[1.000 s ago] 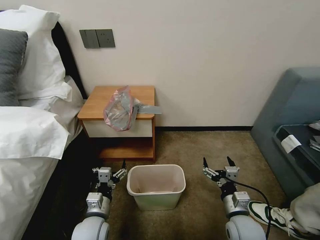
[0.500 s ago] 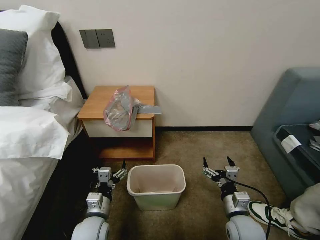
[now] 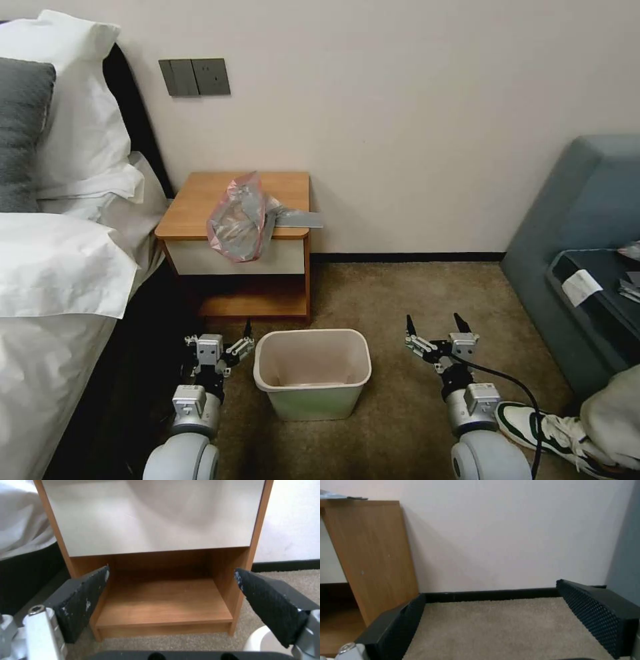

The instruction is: Pick up the garbage bag from the table and place it over the trash can.

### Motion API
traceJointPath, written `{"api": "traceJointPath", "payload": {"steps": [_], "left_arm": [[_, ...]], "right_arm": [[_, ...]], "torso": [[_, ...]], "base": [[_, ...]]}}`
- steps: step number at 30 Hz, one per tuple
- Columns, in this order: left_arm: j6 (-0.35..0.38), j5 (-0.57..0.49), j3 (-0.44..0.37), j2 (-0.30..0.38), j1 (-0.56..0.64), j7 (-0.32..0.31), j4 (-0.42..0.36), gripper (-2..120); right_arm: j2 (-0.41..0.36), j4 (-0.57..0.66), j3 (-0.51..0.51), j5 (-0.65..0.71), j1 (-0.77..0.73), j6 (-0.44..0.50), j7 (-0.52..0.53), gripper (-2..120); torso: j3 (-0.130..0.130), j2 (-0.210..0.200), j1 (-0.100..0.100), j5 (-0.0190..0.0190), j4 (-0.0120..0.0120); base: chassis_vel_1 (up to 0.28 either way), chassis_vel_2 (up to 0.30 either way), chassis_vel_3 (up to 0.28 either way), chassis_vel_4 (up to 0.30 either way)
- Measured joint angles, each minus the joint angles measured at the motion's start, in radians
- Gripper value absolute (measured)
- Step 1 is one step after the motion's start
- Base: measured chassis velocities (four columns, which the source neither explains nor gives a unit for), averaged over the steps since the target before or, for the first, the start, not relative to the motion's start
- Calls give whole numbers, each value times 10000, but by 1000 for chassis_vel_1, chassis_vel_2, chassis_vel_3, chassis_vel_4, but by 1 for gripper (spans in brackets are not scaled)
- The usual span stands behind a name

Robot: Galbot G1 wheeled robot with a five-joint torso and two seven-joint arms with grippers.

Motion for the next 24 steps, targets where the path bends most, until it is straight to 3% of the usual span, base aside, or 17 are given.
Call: {"api": "traceJointPath", "payload": {"steps": [8, 11, 12, 13, 15, 20, 24], "left_arm": [[-832, -2168, -197, 1418, 108, -960, -1070, 89], [-887, -2445, -212, 1673, 130, -1089, -1214, 89], [-856, -2678, -192, 1774, 170, -1181, -1320, 89], [-804, -3115, -183, 1979, 223, -1382, -1567, 89], [-712, -3755, -74, 2286, 269, -1715, -1825, 89], [-632, -3938, 186, 2380, 249, -1886, -1673, 89], [-656, -3920, 267, 2393, 237, -1899, -1519, 89]], "right_arm": [[-298, 2144, 170, 335, -975, 48, -57, 100], [-415, 2983, 237, 471, -1363, 70, -86, 100], [-451, 3230, 262, 509, -1472, 82, -94, 100], [-475, 3404, 273, 538, -1548, 87, -99, 100], [-482, 3441, 278, 550, -1578, 87, -101, 100], [-510, 3433, 270, 662, -1572, 133, -103, 100], [-723, 2562, 59, 1708, -1355, 661, -86, 100]], "torso": [[0, 0, 0, -1, -1], [-1, 1, 0, 1, -2], [0, 1, 0, -21, -2], [-1, 1, 0, -4, -2], [-1, 2, 0, 6, -1], [-1, 2, 0, -1, -3], [1, 2, 0, 5, -2]], "base": [[0, 0, 0, 0], [0, 0, 0, 0], [0, 0, 0, 0], [0, 0, 0, 0], [0, 0, 0, 0], [0, 0, 0, 0], [0, 0, 0, 0]]}}
